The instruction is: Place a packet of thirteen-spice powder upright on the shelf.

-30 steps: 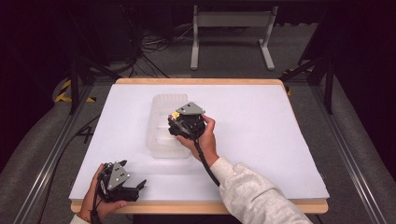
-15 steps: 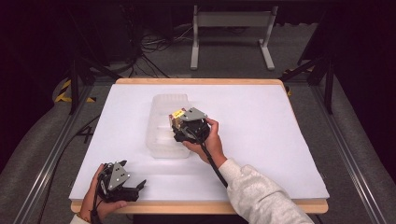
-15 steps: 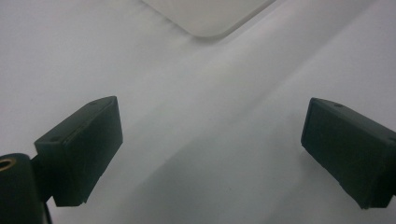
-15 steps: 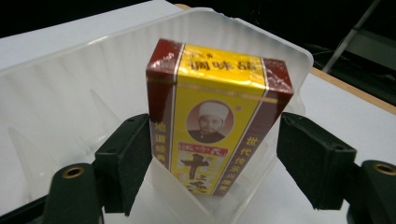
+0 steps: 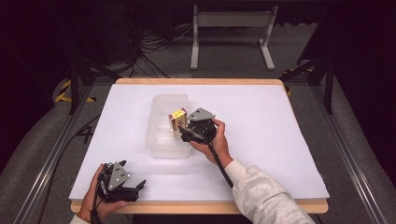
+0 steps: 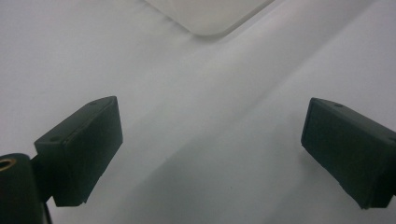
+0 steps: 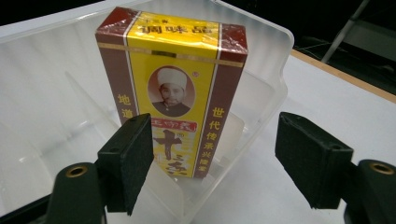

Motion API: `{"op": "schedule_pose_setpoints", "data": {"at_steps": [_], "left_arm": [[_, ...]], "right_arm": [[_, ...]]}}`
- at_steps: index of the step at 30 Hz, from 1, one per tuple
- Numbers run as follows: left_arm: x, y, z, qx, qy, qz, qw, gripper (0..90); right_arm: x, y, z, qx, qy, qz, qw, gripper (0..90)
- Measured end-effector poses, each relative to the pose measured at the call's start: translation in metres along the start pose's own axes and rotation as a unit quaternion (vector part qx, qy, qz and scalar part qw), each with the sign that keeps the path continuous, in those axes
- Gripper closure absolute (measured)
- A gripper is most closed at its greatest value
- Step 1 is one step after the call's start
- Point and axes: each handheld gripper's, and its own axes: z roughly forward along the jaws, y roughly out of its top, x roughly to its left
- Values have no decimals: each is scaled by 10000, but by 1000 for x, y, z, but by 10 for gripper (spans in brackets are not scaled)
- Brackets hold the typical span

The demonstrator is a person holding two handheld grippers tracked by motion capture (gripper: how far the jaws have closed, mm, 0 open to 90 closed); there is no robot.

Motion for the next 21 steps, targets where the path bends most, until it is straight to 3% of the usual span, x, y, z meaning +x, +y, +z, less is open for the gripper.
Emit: {"op": "schedule_pose_setpoints", "data": {"at_steps": [10, 21], "left_arm": [[-1, 0, 0, -2, -10, 19, 10000, 58], [-1, 1, 1, 34, 22, 39, 10000, 59]], "right_arm": [[-11, -6, -16, -113, 50, -98, 9999, 281], [-31, -12, -43, -152, 136, -422, 9989, 264]]}}
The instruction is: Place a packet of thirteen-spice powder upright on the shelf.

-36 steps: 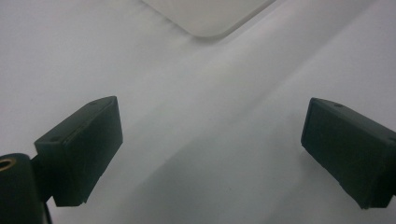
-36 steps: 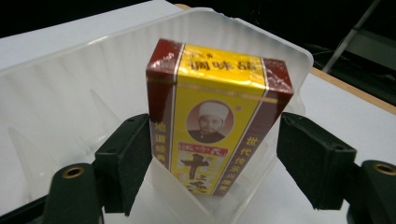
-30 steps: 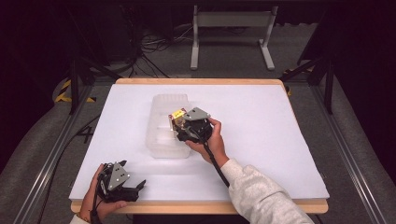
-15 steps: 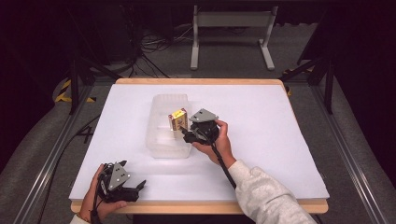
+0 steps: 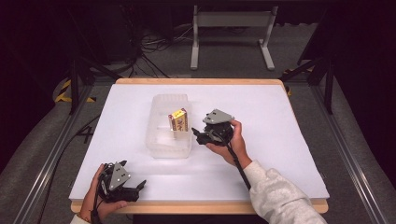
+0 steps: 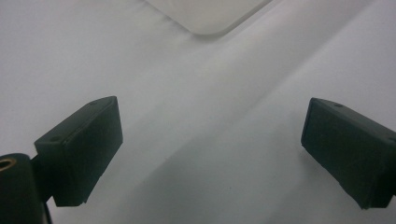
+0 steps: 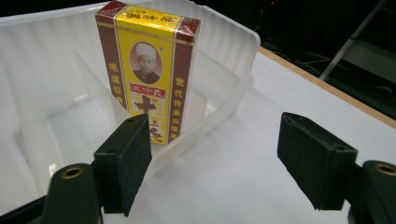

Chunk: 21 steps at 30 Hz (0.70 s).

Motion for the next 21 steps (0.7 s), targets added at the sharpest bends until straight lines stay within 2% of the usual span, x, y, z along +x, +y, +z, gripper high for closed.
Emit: {"op": "schedule_pose_setpoints", "data": {"at_steps": [4, 7, 10, 18, 21], "left_arm": [[1, 0, 0, 16, 8, 1, 10000, 58], [1, 0, -1, -10, 43, -54, 10000, 58], [2, -1, -1, -25, 40, -49, 10000, 58], [2, -1, 0, -9, 42, -44, 10000, 58], [2, -1, -1, -45, 18, -72, 10000, 55]], "right_arm": [[-8, 0, -13, 2, -8, -169, 9999, 251], [-13, 2, -23, 88, -9, -442, 9990, 230], [-18, 1, -32, 144, 12, -563, 9983, 216], [-26, -11, -42, 420, -65, -754, 9963, 186], [-29, -16, -45, 493, -181, -797, 9954, 184]]}}
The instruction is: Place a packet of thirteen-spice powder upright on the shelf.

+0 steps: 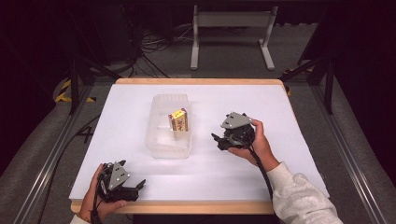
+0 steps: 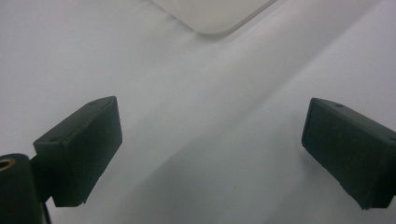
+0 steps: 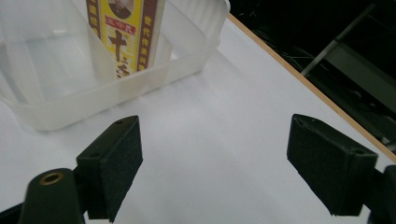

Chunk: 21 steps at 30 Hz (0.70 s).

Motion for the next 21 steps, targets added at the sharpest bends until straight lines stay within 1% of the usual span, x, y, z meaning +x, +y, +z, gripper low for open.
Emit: {"op": "schedule_pose_setpoints", "data": {"at_steps": [2, 3, 4, 6, 7, 8, 11, 12, 14, 15, 21], "left_arm": [[0, 0, 0, -4, 10, 1, 10000, 55], [0, 0, 0, 1, 15, 1, 10000, 55], [0, 0, 0, 9, 9, -17, 10000, 55], [0, 0, 0, 18, 18, -19, 10000, 55], [-1, 0, 0, 23, 25, -15, 10000, 55], [0, 0, 0, 37, 31, -2, 10000, 55], [-1, 0, 1, 63, 31, 29, 10000, 55], [-1, 0, 1, 63, 31, 29, 10000, 55], [-1, 1, 1, 80, 39, 21, 10000, 55], [-1, 1, 1, 99, 44, 2, 9999, 55], [-1, 0, 1, 82, 61, 26, 9999, 55]], "right_arm": [[-3, -7, -3, 71, -100, -54, 9999, 173], [-3, -7, -3, 71, -100, -54, 9999, 173], [-5, -13, -4, 138, -126, -64, 9998, 163], [-6, -15, -5, 159, -140, -83, 9997, 161], [-9, -22, -9, 194, -185, -83, 9996, 159], [-9, -22, -9, 194, -185, -83, 9996, 159], [-14, -35, -14, 276, -236, -83, 9993, 149], [-14, -35, -14, 276, -236, -83, 9993, 149], [-17, -41, -17, 266, -187, -8, 9995, 144], [-18, -45, -18, 271, -204, 19, 9994, 143], [-24, -61, -26, 343, -245, 65, 9991, 133]]}}
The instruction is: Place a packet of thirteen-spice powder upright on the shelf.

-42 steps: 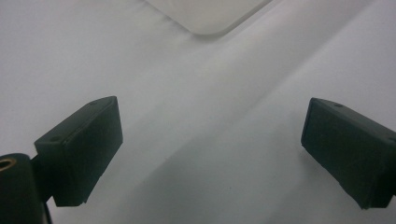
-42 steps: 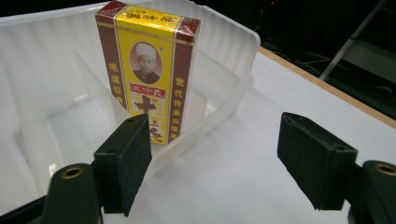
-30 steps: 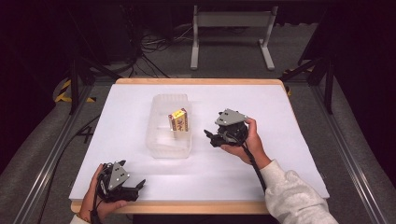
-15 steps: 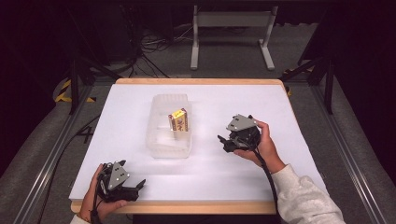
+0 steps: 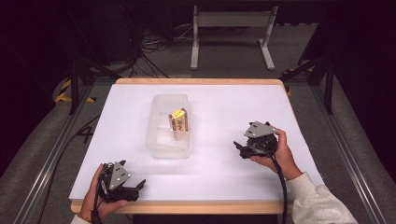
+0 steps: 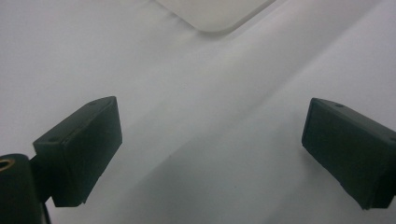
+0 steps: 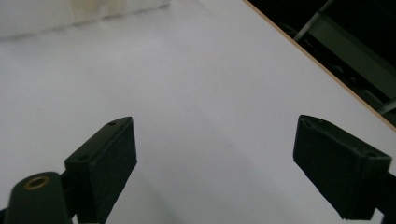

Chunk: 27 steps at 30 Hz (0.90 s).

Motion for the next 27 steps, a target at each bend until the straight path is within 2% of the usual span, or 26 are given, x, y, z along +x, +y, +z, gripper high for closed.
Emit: {"op": "schedule_pose_setpoints", "data": {"at_steps": [16, 19, 21, 27], "left_arm": [[0, -1, 0, 0, -10, 12, 10000, 55], [0, -1, -1, 1, -8, 17, 10000, 55], [0, -1, -1, -19, -16, 18, 10000, 55], [2, -1, -2, -36, 28, 15, 10000, 55]], "right_arm": [[-13, -42, -17, 86, -112, 206, 9997, 119], [-16, -52, -24, -111, -57, 412, 9991, 114], [-17, -59, -28, -191, -173, 418, 9988, 114], [-17, -76, -42, -497, -252, 637, 9964, 102]]}}
